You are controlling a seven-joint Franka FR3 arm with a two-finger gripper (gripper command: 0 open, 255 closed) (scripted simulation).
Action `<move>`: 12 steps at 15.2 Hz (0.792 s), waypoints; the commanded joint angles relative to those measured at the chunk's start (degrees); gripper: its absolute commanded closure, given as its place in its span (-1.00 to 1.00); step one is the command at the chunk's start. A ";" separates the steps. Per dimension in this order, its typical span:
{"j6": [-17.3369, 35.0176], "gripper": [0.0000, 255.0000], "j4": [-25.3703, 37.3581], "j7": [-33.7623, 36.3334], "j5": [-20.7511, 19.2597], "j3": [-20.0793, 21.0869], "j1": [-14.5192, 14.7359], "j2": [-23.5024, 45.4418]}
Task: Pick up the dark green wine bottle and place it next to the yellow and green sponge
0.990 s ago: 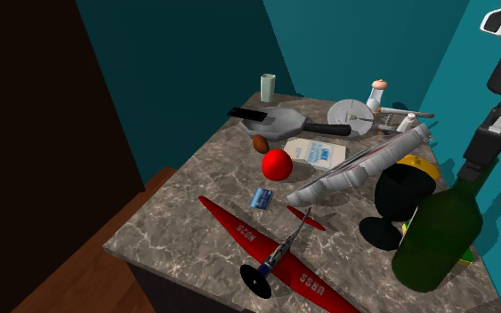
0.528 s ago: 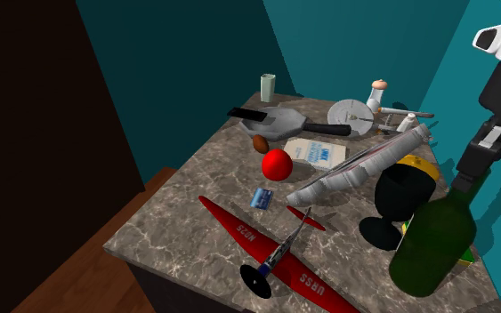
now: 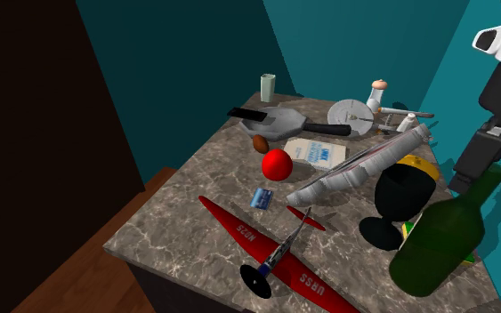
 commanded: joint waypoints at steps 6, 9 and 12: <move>-6.92 -1.00 6.07 -0.63 2.82 3.67 0.57 -0.52; -6.91 -1.00 6.07 -0.63 2.82 3.67 0.57 -0.52; -6.91 -1.00 6.07 -0.63 2.82 3.67 0.57 -0.52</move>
